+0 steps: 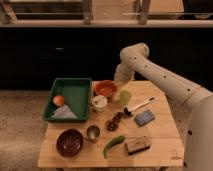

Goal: Place banana in plastic cup

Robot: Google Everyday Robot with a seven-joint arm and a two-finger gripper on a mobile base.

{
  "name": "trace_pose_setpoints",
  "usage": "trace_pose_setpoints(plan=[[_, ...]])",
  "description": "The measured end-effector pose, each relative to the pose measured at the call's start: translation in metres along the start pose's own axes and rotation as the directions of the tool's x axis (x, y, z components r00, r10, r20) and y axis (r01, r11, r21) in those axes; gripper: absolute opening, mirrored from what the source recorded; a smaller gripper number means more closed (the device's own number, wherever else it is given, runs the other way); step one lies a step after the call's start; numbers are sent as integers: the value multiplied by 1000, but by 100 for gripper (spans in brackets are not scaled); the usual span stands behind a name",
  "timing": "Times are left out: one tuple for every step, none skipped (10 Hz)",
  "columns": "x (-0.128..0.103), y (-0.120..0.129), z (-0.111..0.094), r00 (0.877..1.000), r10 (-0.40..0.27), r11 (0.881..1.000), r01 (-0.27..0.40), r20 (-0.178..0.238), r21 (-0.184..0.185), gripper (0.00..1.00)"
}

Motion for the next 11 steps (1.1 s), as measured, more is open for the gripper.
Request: trace_pose_setpoints(plan=[[-3, 0, 2, 999, -25, 1000, 25, 19, 2, 1], [-6, 2, 4, 997, -58, 998, 58, 49, 5, 1], [-6, 3, 5, 995, -77, 997, 77, 70, 4, 1], [-6, 6, 6, 991, -96, 995, 96, 91, 3, 1], [-9, 8, 7, 985, -125, 992, 126, 121, -2, 1], [-11, 12, 9, 977, -155, 987, 159, 148, -14, 1], [-13, 16, 10, 970, -177, 982, 185, 167, -30, 1], [-15, 20, 12, 964, -196, 977, 208, 181, -49, 1], [-16, 24, 13, 958, -213, 971, 230, 194, -67, 1], [-18, 28, 15, 951, -227, 965, 249, 208, -84, 1], [-18, 32, 17, 946, -236, 960, 263, 222, -97, 1]])
